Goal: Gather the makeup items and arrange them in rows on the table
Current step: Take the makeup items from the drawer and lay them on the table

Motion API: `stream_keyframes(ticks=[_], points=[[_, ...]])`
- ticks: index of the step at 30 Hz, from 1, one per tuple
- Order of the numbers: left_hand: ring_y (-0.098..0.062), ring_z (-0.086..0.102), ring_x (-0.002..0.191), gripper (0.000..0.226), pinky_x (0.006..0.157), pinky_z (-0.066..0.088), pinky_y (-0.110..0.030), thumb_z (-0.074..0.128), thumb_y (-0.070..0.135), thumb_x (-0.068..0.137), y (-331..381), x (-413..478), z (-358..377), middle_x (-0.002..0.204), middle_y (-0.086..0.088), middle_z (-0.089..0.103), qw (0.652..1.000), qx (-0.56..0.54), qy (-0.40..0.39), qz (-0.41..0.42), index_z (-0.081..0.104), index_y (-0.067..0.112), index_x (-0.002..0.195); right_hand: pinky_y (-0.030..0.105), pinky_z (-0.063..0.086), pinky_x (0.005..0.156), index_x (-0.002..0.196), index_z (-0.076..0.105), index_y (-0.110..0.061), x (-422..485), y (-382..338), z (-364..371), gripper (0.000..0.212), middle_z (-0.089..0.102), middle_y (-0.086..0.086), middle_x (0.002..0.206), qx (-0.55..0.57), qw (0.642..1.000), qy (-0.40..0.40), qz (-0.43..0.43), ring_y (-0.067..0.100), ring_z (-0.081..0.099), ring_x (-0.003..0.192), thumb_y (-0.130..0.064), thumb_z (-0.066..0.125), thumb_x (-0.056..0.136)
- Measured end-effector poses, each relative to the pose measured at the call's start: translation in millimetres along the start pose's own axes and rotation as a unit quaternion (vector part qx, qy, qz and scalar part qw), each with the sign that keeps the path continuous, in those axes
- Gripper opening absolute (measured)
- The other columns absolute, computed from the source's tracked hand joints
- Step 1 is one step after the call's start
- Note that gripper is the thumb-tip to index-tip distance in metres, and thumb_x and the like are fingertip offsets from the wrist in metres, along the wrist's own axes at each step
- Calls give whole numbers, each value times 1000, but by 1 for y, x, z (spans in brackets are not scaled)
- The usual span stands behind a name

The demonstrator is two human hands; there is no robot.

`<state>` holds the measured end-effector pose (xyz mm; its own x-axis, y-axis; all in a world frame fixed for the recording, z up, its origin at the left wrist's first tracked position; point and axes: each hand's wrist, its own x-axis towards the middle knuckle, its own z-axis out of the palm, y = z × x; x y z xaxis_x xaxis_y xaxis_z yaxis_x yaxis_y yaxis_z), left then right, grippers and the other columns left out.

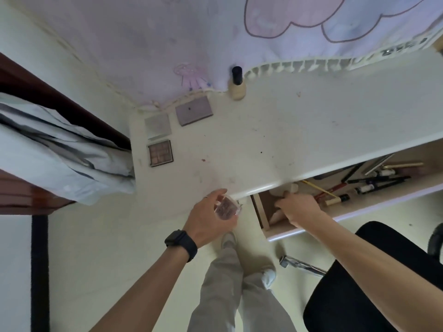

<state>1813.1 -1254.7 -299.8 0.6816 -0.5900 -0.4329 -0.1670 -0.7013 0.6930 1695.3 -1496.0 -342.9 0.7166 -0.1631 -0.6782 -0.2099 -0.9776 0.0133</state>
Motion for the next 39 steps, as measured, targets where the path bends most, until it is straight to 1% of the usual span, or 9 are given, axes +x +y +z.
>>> stream_keyframes(ticks=[5,9,14,18,22,26,31,34,39], points=[[6,57,102,71,85,45,-13,68,59,65,4,19,-34,116,24,58,999,29,30,4,50,41,132,30,54,74,123,59,-37,-48,22,-23,24,64,-14,110,243,965,94,15,8,63,88,-39,59,99],[-7,56,111,71,93,41,-18,67,51,70,3,51,-55,124,14,55,995,89,47,24,50,33,137,34,58,71,105,63,-44,-72,17,-46,18,73,-14,91,544,817,185,37,4,70,75,-36,72,91],[-13,54,114,66,95,44,-22,68,42,80,5,95,-84,133,6,45,982,152,89,60,49,23,140,29,57,59,97,68,-24,-46,1,-81,11,75,-3,96,734,630,250,49,21,73,69,-28,75,90],[-15,49,122,63,97,43,-25,61,42,86,1,126,-102,138,3,41,970,221,78,71,43,23,143,24,58,61,100,64,-23,-2,-4,-109,11,74,0,101,769,574,276,52,24,76,80,-28,72,94],[-23,51,124,55,98,43,-29,62,32,89,-7,144,-104,139,-1,50,960,245,76,110,47,20,141,38,61,70,108,56,-25,53,-5,-133,13,68,-15,99,710,630,308,63,17,73,77,-32,63,99],[-25,48,128,53,104,43,-34,60,30,90,-14,148,-100,142,-2,51,951,264,84,135,48,19,141,28,52,64,106,52,-28,97,3,-157,12,70,-6,95,638,698,319,60,19,70,80,-34,59,99],[-23,42,132,57,105,41,-35,61,28,88,-16,147,-100,144,-2,47,952,265,82,130,44,19,141,23,47,56,103,53,-30,127,12,-176,11,72,-7,92,612,730,301,52,11,68,79,-39,58,99],[-25,44,130,56,102,46,-38,62,27,86,-16,148,-101,142,-4,48,953,260,76,135,46,19,138,13,46,54,107,53,-28,134,19,-179,14,69,-15,107,594,748,295,27,0,69,79,-39,58,100],[-25,44,129,55,99,49,-40,59,30,84,-19,150,-102,141,-2,48,954,258,69,138,44,22,137,5,46,66,111,56,-46,132,28,-176,18,67,-27,109,580,760,291,-13,-8,67,88,-36,63,98]])
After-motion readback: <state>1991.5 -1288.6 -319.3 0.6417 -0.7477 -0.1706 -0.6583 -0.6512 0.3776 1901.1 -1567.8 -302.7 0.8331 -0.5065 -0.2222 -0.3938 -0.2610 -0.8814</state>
